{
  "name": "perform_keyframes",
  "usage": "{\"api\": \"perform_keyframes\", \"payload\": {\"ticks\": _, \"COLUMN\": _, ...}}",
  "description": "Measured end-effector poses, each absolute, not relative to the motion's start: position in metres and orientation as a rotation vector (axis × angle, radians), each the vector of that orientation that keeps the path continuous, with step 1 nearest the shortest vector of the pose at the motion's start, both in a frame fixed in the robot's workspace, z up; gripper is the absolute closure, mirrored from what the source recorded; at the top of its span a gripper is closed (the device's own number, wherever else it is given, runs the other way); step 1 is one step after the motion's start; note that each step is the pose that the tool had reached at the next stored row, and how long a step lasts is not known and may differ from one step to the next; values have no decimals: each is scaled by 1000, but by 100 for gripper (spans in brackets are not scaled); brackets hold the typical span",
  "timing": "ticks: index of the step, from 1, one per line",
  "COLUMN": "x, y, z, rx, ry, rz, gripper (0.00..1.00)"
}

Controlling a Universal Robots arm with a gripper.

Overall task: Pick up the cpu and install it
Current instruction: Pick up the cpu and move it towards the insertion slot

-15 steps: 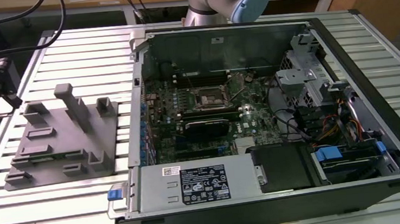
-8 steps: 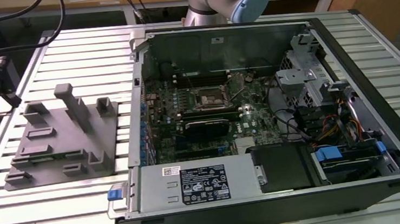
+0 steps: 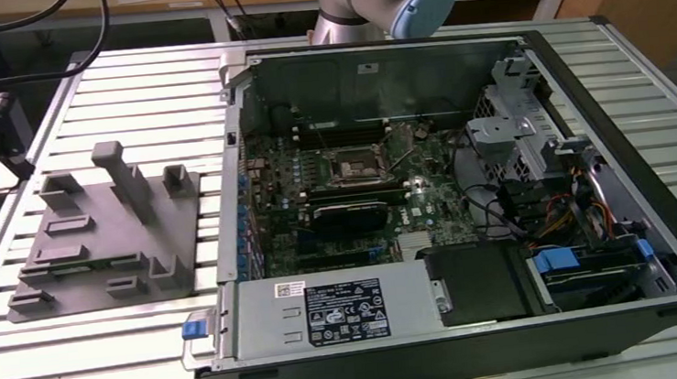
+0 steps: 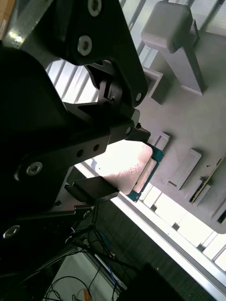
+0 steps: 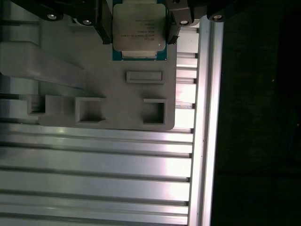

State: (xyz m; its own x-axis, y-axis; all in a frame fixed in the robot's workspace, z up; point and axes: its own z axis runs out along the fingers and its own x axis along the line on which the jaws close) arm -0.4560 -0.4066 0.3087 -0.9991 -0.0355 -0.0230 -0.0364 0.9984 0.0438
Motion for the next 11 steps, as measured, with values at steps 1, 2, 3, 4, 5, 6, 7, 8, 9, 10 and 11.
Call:
{"api": "perform_keyframes", "payload": {"ticks": 1, "x": -456, "y": -407, "z": 309, "rx": -56, "ry": 3118, "rz": 69, "gripper": 46}}
{"api": "perform_keyframes", "payload": {"ticks": 2, "x": -456, "y": -407, "z": 309, "rx": -56, "ry": 3118, "rz": 69, "gripper": 46}}
{"api": "perform_keyframes", "payload": {"ticks": 3, "x": -456, "y": -407, "z": 310, "rx": -56, "ry": 3118, "rz": 69, "gripper": 46}}
{"api": "perform_keyframes", "payload": {"ticks": 4, "x": -456, "y": -407, "z": 310, "rx": -56, "ry": 3118, "rz": 69, "gripper": 46}}
{"api": "perform_keyframes", "payload": {"ticks": 5, "x": -456, "y": -407, "z": 310, "rx": -56, "ry": 3118, "rz": 69, "gripper": 46}}
{"api": "perform_keyframes", "payload": {"ticks": 6, "x": -456, "y": -407, "z": 311, "rx": -56, "ry": 3118, "rz": 69, "gripper": 46}}
{"api": "perform_keyframes", "payload": {"ticks": 7, "x": -456, "y": -407, "z": 311, "rx": -56, "ry": 3118, "rz": 69, "gripper": 46}}
{"api": "perform_keyframes", "payload": {"ticks": 8, "x": -456, "y": -407, "z": 311, "rx": -56, "ry": 3118, "rz": 69, "gripper": 46}}
{"api": "perform_keyframes", "payload": {"ticks": 9, "x": -456, "y": -407, "z": 312, "rx": -56, "ry": 3118, "rz": 69, "gripper": 46}}
{"api": "perform_keyframes", "payload": {"ticks": 10, "x": -456, "y": -407, "z": 312, "rx": -56, "ry": 3118, "rz": 69, "gripper": 46}}
{"api": "perform_keyframes", "payload": {"ticks": 11, "x": -456, "y": -407, "z": 312, "rx": -56, "ry": 3118, "rz": 69, "gripper": 46}}
